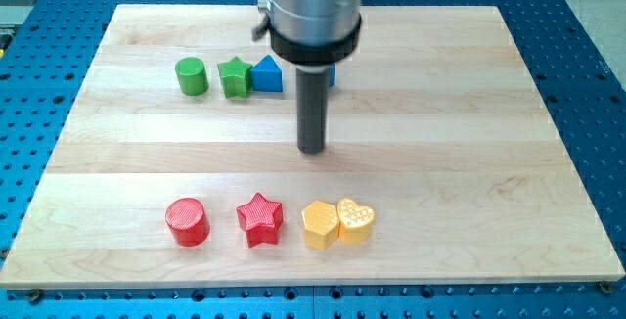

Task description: Move your arm to the bottom of the red circle

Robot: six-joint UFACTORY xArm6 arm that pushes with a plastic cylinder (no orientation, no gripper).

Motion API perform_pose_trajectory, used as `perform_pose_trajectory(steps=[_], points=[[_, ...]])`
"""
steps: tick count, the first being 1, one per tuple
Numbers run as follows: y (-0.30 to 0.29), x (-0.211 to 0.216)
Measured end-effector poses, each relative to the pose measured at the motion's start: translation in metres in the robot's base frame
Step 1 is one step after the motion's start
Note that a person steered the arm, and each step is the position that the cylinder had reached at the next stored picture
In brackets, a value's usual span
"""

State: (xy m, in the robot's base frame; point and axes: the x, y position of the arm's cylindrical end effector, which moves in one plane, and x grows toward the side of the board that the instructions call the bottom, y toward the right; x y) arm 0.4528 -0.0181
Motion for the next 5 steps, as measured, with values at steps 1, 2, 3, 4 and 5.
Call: perform_pose_trajectory(steps=[1, 2, 3, 4, 5], points=[[-0.13, -0.003], [-0.231, 0.079], [-0.229, 0.165], [-0.15, 0.166], [-0.089, 0.165]])
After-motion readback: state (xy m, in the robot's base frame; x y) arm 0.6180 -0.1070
